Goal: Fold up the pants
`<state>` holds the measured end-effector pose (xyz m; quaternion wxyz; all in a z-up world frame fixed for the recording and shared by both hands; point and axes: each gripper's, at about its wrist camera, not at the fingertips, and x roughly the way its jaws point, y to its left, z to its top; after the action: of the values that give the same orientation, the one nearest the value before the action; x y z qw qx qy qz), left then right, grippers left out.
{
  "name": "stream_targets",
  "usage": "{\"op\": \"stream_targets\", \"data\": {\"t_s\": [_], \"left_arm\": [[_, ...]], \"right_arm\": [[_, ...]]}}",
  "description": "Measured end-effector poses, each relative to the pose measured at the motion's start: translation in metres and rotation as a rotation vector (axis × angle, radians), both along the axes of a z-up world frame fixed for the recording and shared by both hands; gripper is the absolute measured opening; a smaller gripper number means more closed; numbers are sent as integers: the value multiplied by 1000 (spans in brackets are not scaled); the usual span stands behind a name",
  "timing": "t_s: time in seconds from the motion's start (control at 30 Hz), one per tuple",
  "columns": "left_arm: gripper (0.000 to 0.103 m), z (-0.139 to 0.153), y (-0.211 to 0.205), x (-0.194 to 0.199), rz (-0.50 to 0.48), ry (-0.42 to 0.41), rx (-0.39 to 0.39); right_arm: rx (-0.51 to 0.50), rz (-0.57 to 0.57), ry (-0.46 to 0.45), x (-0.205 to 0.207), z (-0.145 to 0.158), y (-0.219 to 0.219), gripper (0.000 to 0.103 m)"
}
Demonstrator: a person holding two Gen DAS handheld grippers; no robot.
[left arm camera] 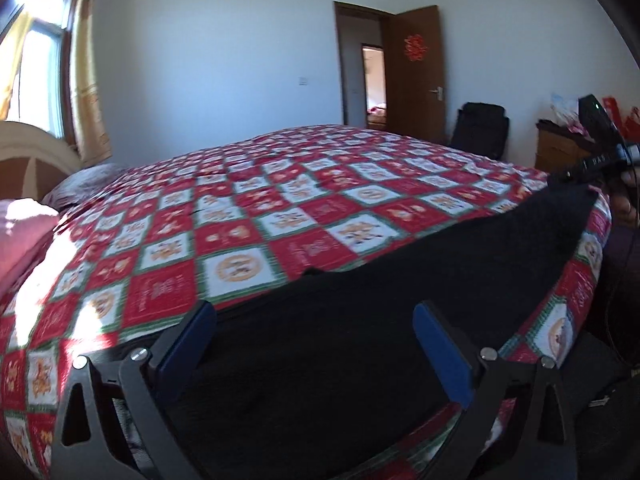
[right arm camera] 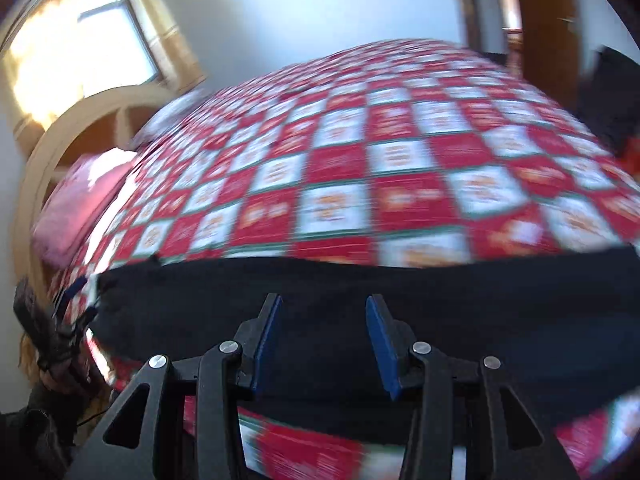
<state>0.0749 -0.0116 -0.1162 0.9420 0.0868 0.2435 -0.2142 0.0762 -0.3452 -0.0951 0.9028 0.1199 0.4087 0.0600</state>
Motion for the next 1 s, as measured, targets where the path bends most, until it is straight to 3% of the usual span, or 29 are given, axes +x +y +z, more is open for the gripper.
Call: {"op": "stream_targets", "data": {"t_s": [0.1, 0.33, 0.47, 0.6, 0.77, 0.8, 0.83, 0.87, 0.93, 0.97, 1.0], "left_arm": [[95, 2, -50, -4, -115, -9, 56], [59, -9, -141, -8, -350, 59, 154], [56, -23, -177, -18, -446, 76, 234], [49, -42, -192, -16, -464, 127, 274], [48, -44, -190, -10, -443, 167, 221], [44, -43, -188, -9, -438, 176, 209], [34, -43, -187, -7, -438, 188, 197], [27, -42, -185, -6, -439, 203, 183], [18, -42, -184, 0, -445, 223, 159], [14, -42, -184, -1, -452, 228, 152], [14, -42, -182, 1, -453, 231, 147]], "right_arm": [[5, -169, -25, -34, 9, -60, 45], [91, -379, -103, -81, 2, -140, 45], [147, -438, -104, -85, -7, -162, 45], [186, -473, -102, -91, -11, -176, 45], [229, -487, -105, -91, -17, -185, 45], [229, -499, -106, -90, -18, -187, 45], [237, -512, -110, -88, -19, -189, 45], [243, -514, -117, -86, -20, -190, 43], [224, -519, -133, -81, -18, -192, 26], [201, -521, -141, -76, -16, -191, 12], [192, -515, -144, -74, -15, -191, 7]]}}
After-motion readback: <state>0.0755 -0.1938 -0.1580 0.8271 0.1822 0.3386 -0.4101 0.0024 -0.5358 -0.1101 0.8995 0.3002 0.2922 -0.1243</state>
